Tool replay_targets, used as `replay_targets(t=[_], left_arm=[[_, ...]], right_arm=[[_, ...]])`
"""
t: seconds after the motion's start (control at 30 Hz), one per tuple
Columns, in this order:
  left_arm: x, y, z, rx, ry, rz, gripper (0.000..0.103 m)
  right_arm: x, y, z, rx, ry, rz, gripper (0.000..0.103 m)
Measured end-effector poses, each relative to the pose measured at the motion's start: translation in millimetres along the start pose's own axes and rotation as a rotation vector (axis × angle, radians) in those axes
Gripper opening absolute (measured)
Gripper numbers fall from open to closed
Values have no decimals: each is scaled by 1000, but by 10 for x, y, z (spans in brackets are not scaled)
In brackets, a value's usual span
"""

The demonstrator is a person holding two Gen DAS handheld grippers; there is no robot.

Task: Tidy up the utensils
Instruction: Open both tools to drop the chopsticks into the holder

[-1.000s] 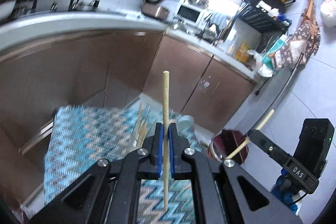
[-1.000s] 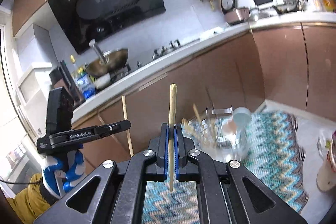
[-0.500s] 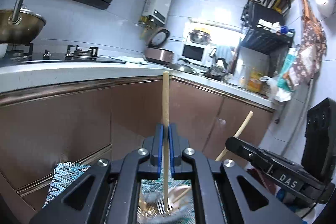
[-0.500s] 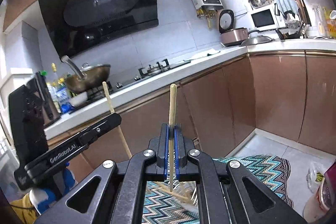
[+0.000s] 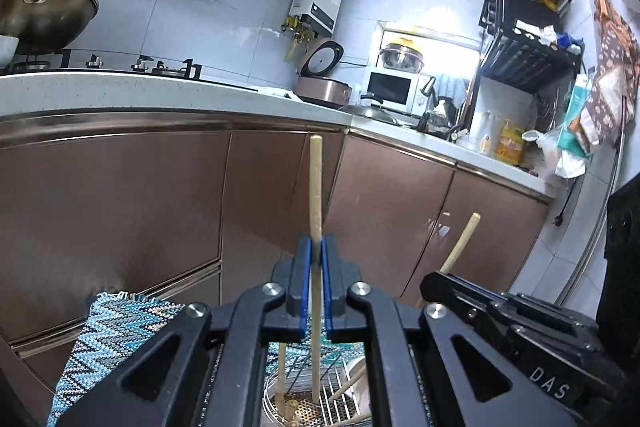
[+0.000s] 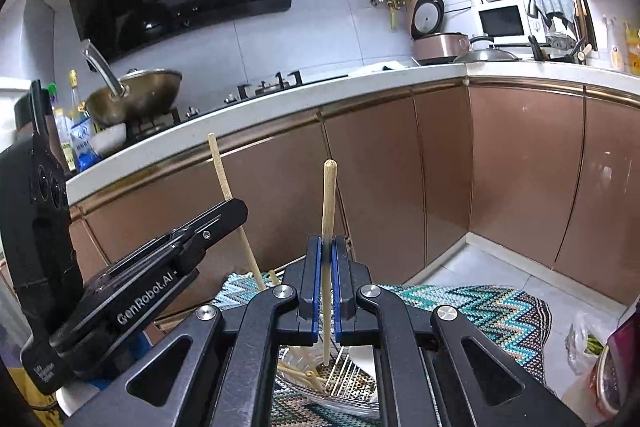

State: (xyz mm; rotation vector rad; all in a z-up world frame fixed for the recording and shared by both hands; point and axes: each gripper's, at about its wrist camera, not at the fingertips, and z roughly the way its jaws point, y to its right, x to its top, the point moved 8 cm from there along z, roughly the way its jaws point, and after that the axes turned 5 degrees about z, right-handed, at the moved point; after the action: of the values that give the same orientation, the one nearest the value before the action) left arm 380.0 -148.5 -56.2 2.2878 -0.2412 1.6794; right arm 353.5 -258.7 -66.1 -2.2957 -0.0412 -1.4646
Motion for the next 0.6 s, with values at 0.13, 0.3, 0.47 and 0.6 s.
replay_targets(t=[0.13,0.3,0.47,0.6], left_arm=[[-46,-26,-63,9,8,-1,7],[-25,-43,-175,11,11,-1,8],[60,-105,-395,20,26,-18,11],[103,-162,-606,35,31,-32,29]], right_arm=[[-35,1,16,0,-4,9,6],[-40,-22,-34,-1,2,17,7],[-30,-107,-128,2,15,25,12],[-1,-167,-310,5,43,43,21]])
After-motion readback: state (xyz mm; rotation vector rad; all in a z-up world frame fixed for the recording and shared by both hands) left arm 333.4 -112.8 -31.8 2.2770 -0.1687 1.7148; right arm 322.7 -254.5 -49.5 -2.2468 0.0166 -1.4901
